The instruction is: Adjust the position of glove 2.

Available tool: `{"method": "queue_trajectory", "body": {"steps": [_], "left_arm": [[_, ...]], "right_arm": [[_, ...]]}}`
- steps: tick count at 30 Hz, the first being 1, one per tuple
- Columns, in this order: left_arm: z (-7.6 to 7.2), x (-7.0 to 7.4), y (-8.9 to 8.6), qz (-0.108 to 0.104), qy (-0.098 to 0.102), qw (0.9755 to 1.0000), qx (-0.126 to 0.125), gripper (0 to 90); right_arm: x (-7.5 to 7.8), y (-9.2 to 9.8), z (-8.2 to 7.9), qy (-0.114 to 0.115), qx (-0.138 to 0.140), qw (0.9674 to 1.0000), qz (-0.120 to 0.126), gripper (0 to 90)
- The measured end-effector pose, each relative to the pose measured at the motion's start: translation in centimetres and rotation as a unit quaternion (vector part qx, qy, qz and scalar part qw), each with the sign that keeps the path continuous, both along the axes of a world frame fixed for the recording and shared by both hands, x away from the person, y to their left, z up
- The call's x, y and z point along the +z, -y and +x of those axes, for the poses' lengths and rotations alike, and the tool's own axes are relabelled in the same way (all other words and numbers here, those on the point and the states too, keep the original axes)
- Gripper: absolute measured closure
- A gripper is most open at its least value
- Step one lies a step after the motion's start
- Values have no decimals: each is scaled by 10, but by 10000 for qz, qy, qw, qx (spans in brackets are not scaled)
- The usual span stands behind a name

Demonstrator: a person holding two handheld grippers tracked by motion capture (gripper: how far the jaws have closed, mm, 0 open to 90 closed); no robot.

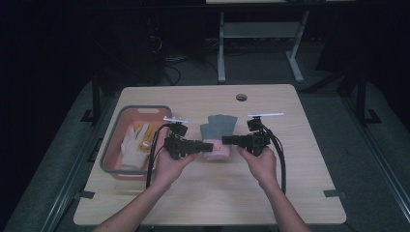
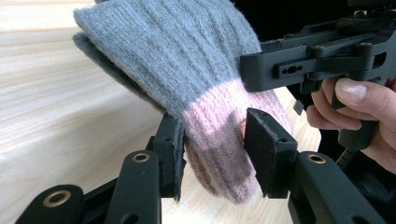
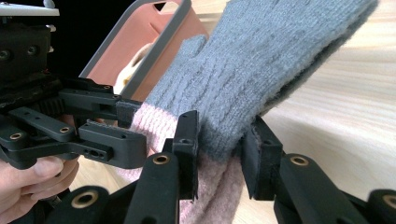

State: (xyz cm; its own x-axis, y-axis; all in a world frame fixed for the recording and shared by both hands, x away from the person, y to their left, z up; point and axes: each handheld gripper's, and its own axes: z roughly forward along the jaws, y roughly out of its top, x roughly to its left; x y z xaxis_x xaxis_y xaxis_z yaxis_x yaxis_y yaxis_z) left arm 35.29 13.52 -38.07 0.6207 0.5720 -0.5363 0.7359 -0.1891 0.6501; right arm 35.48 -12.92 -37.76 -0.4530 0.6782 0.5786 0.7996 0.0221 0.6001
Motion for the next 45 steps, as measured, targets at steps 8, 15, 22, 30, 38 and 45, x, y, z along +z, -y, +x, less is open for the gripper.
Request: {"method": "queue_trajectory", "body": {"steps": [8, 15, 22, 30, 38, 45], "left_arm": [[-1, 5, -14, -23, 26, 9999, 101, 576], [-2, 9, -27, -34, 60, 9998, 168, 576], [-4, 14, -40, -35, 102, 9996, 266, 575], [-4, 18, -57, 4, 149, 9992, 365, 575], [-5, 22, -74, 35, 180, 9987, 466, 575], [-6, 24, -87, 73, 207, 9983, 544, 575]], "right_arm": [[6, -15, 4, 22, 88, 10000, 29, 692], [10, -28, 8, 63, 174, 9998, 37, 693], [15, -41, 11, 98, 259, 9996, 29, 693], [19, -58, 15, 166, 383, 9991, -2, 693], [24, -77, 20, 190, 465, 9987, 20, 693], [25, -91, 24, 242, 563, 9981, -17, 694]]}}
